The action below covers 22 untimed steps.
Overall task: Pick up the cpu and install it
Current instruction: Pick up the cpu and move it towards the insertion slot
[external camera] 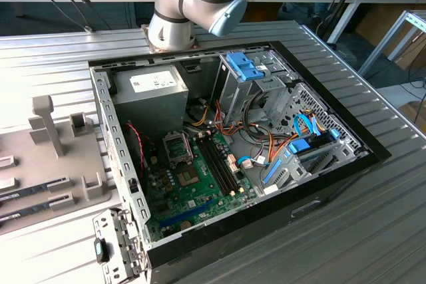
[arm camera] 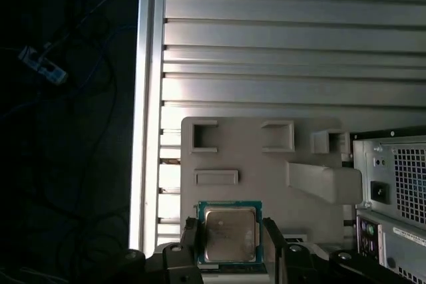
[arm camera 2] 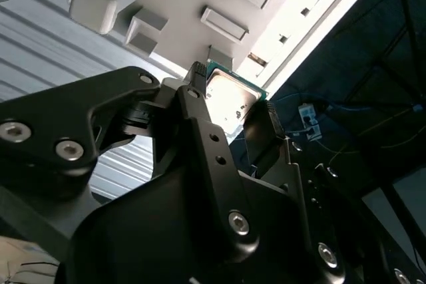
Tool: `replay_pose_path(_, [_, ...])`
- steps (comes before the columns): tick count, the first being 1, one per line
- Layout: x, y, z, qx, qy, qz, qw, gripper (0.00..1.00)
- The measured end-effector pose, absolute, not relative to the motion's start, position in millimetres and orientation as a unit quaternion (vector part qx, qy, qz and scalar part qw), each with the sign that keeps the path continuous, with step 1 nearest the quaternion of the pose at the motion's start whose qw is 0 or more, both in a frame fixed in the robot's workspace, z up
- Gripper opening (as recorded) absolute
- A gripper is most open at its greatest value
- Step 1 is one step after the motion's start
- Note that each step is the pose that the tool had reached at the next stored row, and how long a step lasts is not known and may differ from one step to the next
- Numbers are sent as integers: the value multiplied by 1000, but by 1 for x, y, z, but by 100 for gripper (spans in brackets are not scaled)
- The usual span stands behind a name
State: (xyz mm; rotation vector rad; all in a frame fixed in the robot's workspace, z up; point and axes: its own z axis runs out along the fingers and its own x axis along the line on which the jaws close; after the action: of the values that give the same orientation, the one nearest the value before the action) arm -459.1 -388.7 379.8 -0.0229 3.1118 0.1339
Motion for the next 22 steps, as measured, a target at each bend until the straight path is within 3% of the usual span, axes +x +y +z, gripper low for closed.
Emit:
replay_pose_path(13, [-459,-389,418,-7,999,43,13,47])
replay_pose_path(22, [-459,-390,420,-7,999,40,13,47])
